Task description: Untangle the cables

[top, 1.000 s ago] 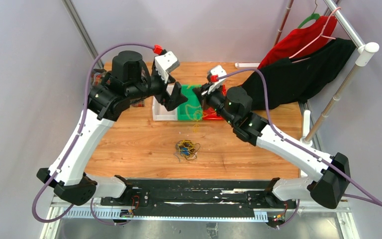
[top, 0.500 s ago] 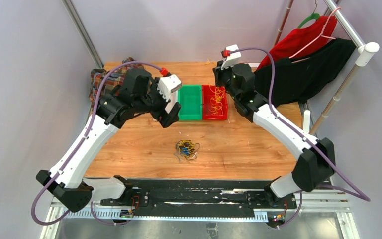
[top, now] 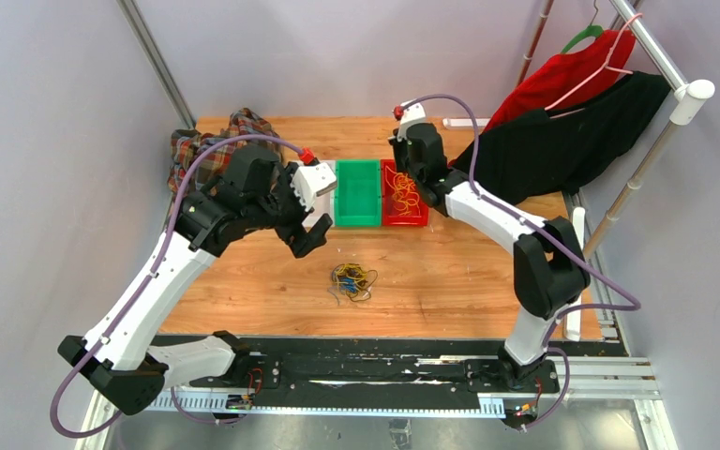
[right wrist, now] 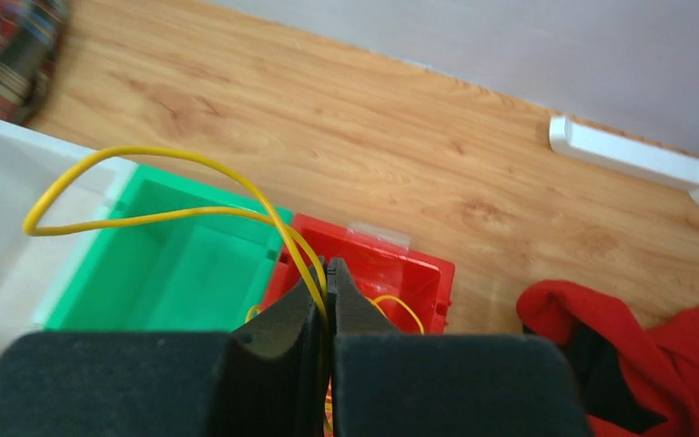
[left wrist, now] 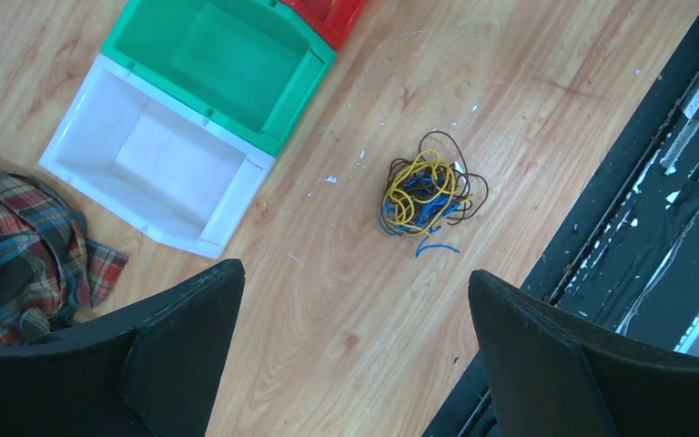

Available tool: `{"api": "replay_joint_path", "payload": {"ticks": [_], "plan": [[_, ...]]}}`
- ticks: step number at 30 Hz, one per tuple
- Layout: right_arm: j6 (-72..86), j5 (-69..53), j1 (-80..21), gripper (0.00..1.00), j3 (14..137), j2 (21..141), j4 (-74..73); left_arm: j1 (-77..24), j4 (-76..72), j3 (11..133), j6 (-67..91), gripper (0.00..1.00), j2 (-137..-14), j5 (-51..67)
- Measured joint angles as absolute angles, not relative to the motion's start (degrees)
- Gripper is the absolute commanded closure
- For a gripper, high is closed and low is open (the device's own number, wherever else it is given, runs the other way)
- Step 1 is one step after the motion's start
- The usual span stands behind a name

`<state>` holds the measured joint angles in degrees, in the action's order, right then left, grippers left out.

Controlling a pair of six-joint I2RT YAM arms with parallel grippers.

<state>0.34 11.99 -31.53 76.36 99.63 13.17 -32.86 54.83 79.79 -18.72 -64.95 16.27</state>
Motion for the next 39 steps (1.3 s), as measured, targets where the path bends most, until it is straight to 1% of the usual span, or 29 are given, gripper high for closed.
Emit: {"api": "replay_joint_path", "payload": {"ticks": [7, 8, 10, 14, 18, 21, 23, 24, 27, 29, 31, 35, 39], "plan": [[1.7, 16.9, -31.4, 0.99, 77.3, 106.0, 7.2, -32.9, 55.7, 79.8, -20.0, 0.02, -65.0, 16.8], [2.2, 17.3, -31.3, 0.95, 77.4, 106.9, 6.0, -32.9, 55.8, 79.8, -20.1, 0.02, -65.0, 16.9], [3.2, 17.6, -31.2, 0.79, 77.9, 108.4, 3.6, -32.9, 55.9, 79.8, -20.3, 0.02, -65.0, 17.0], [6.2, 16.7, -30.3, 0.69, 82.0, 111.6, -2.7, -32.9, 55.9, 79.8, -20.7, 0.02, -65.0, 17.3], [11.6, 13.6, -27.7, 0.49, 86.3, 113.2, -8.2, -32.9, 55.9, 79.8, -20.9, 0.02, -65.3, 17.3], [14.3, 12.0, -26.3, 0.42, 86.6, 113.1, -9.8, -32.9, 56.0, 79.8, -21.1, 0.02, -65.8, 17.3], [15.4, 11.1, -25.9, 0.40, 86.5, 112.8, -10.6, -32.9, 56.1, 79.8, -21.3, 0.02, -66.2, 17.3], [15.7, 10.5, -25.9, 0.37, 86.1, 112.3, -10.9, -32.9, 56.2, 79.8, -21.3, 0.02, -66.3, 17.3], [16.5, 9.0, -26.0, 0.33, 83.4, 108.7, -11.1, -32.9, 56.1, 79.4, -22.0, 0.00, -67.0, 17.8], [17.0, 8.0, -26.1, 0.33, 80.5, 104.5, -10.5, -32.9, 55.9, 78.2, -22.4, 0.02, -67.9, 18.3], [17.4, 7.2, -26.4, 0.35, 76.9, 98.8, -9.2, -32.9, 55.3, 76.5, -22.5, 0.04, -69.3, 18.9], [19.0, 6.5, -28.3, 0.40, 70.6, 89.3, -5.5, -32.9, 53.3, 72.0, -22.1, 0.12, -73.4, 20.7], [20.3, 6.6, -32.3, 0.43, 62.6, 81.5, -2.2, -32.9, 49.8, 67.8, -19.6, 0.26, -78.0, 24.2]]}}
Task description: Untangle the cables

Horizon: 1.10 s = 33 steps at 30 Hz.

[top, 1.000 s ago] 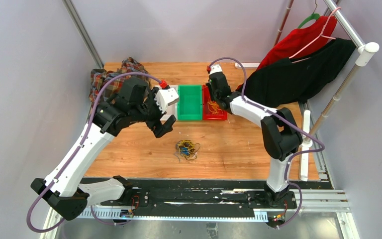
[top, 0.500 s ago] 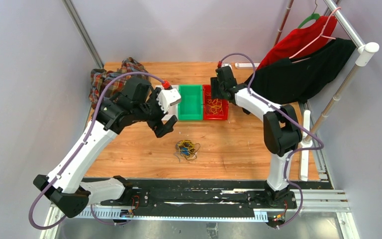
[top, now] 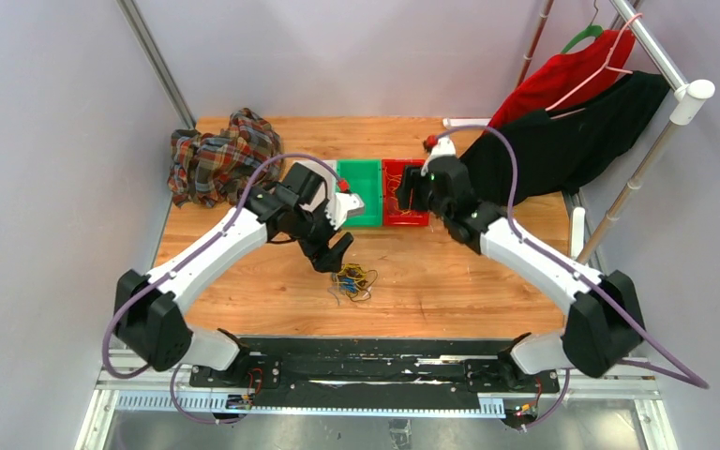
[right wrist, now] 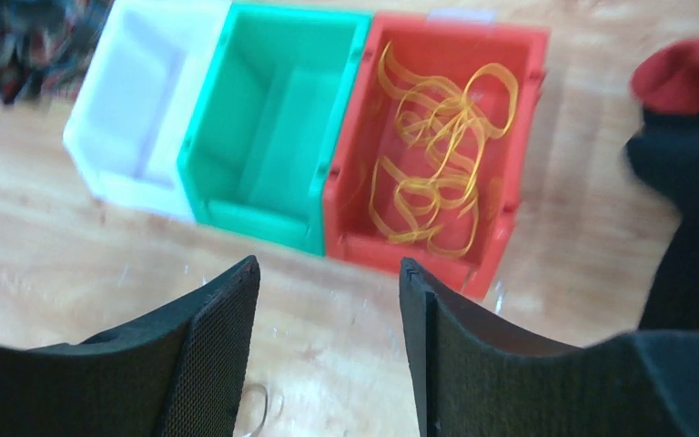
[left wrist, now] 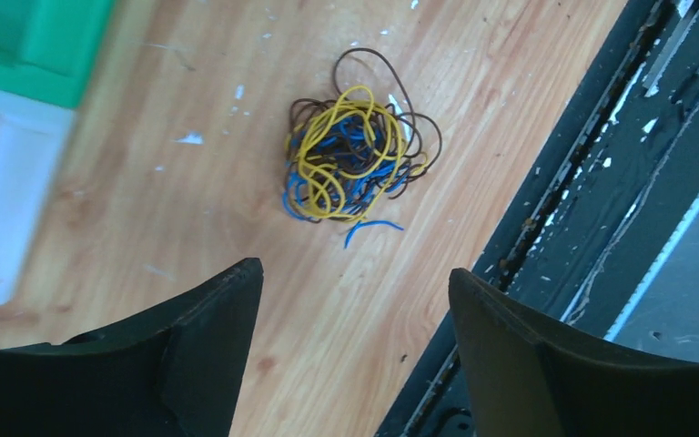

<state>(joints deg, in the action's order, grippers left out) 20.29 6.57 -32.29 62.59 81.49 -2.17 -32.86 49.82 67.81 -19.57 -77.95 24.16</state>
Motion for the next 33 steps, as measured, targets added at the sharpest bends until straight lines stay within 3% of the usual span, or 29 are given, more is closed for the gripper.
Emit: {"api": "replay_joint_path", "payload": {"ticks": [6, 11, 18, 27, 33], "plan": [[22.3, 12.3, -41.7, 0.50, 47.1, 71.9, 1.3, -32.9, 42.7, 62.3, -12.9, 0.43, -83.7, 28.4], [26.2, 17.2, -44.9, 0.52, 38.7, 67.2, 2.4, -32.9, 37.8, 59.0, -8.6, 0.48, -86.1, 28.1], [28.3, 20.0, -45.3, 0.53, 38.1, 66.3, 3.2, -32.9, 32.3, 58.1, -6.6, 0.56, -86.3, 27.3], [28.9, 21.1, -46.8, 0.54, 38.1, 66.3, 3.2, -32.9, 30.5, 57.2, -7.2, 0.56, -88.9, 25.6], [28.8, 21.2, -47.2, 0.58, 39.1, 66.3, 3.2, -32.9, 30.3, 57.2, -8.0, 0.80, -88.9, 23.6]]}}
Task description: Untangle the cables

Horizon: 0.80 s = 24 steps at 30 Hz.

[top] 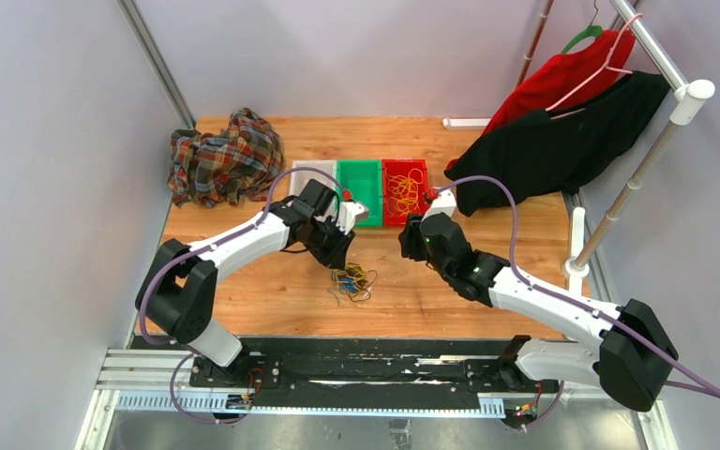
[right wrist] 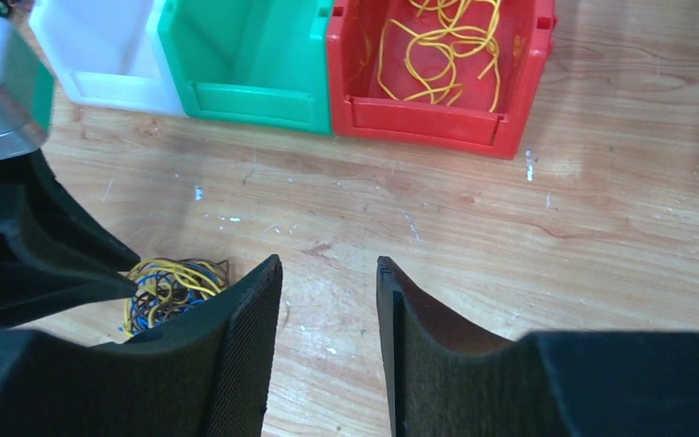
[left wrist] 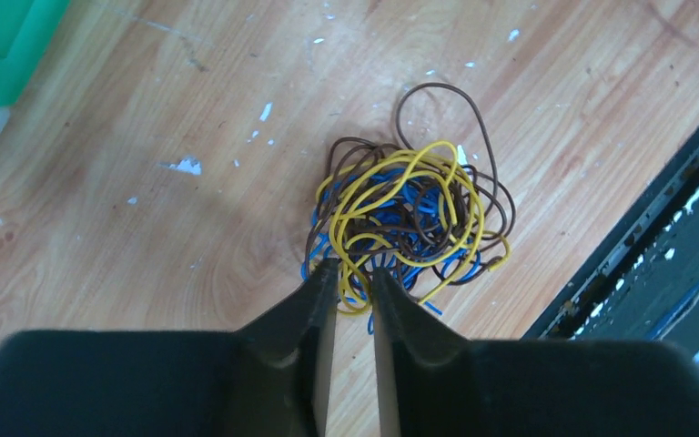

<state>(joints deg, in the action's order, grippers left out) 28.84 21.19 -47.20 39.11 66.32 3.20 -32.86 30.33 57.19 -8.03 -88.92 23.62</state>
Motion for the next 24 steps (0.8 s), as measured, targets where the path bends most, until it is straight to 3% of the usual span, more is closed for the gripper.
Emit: {"api": "replay_joint_path", "payload": {"ticks": [5, 10, 15, 24], "plan": [[28.6, 21.2, -48.1, 0.61, 39.9, 66.3, 3.2, -32.9, 30.0, 57.2, -9.9, 0.99, -88.8, 21.3], [27.7, 20.8, -48.3, 0.58, 39.9, 66.0, 3.4, -32.9, 31.1, 57.8, -11.6, 0.99, -88.1, 20.2], [25.7, 17.1, -48.4, 0.47, 40.1, 65.4, 5.3, -32.9, 35.4, 61.7, -12.3, 0.99, -85.0, 21.8], [18.1, -0.2, -48.5, 0.40, 43.7, 62.2, 10.0, -32.9, 44.0, 70.1, -14.8, 0.99, -73.1, 29.6]]}}
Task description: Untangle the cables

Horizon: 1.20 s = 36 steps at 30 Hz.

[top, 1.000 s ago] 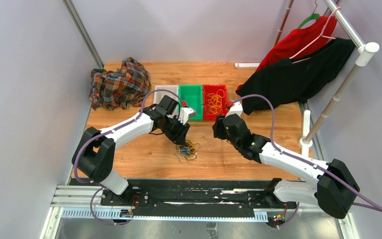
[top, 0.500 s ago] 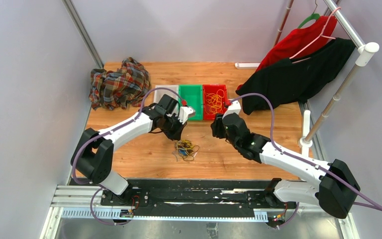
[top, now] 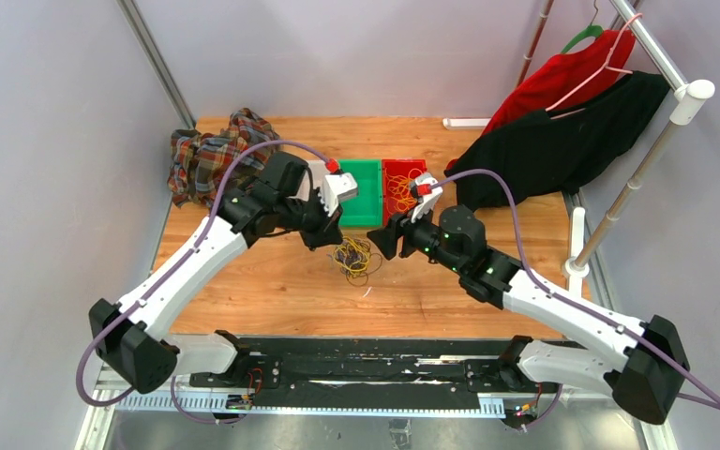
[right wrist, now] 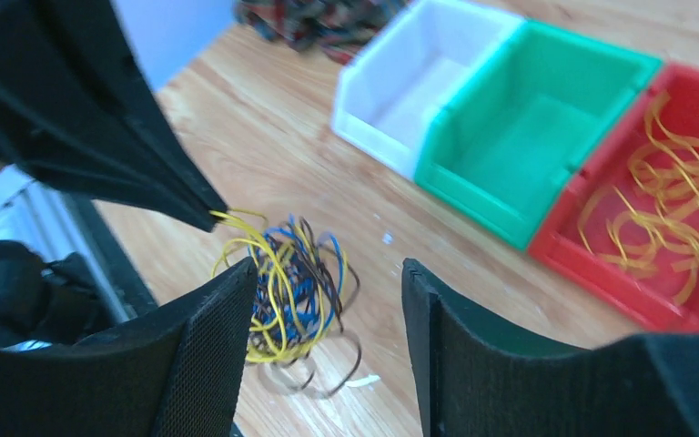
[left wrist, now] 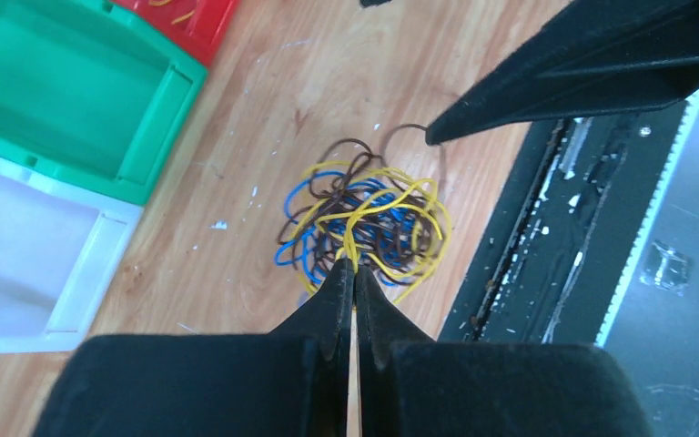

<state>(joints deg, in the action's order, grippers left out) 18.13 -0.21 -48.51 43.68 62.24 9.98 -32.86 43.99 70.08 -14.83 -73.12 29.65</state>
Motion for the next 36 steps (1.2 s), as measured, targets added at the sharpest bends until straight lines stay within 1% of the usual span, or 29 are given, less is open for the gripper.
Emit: {"api": "replay_joint_path", "payload": {"ticks": [3, 7, 13, 24, 27, 31, 36], "plan": [[16.4, -5.5, -48.9, 0.41, 42.7, 59.7, 14.3, -32.9, 45.7, 71.5, -15.0, 0.99, -71.1, 31.3], [15.0, -10.2, -49.6, 0.41, 42.7, 59.8, 17.0, -32.9, 47.6, 71.8, -15.3, 0.99, -70.7, 32.8], [11.9, -12.9, -52.9, 0.44, 42.7, 62.6, 17.3, -32.9, 50.1, 71.9, -16.3, 0.99, -70.7, 35.2], [6.7, -9.4, -56.1, 0.48, 43.5, 65.8, 17.4, -32.9, 53.3, 74.3, -18.5, 0.99, -70.7, 39.1], [5.9, -7.6, -56.7, 0.50, 43.5, 65.9, 18.2, -32.9, 53.8, 75.0, -18.7, 0.99, -70.7, 40.0], [5.1, -5.2, -57.4, 0.56, 43.5, 65.9, 19.6, -32.9, 54.2, 75.9, -19.3, 0.99, -70.7, 40.7], [4.0, -3.3, -57.9, 0.56, 43.4, 65.8, 20.8, -32.9, 54.3, 76.6, -19.6, 0.99, -70.7, 40.9]]}}
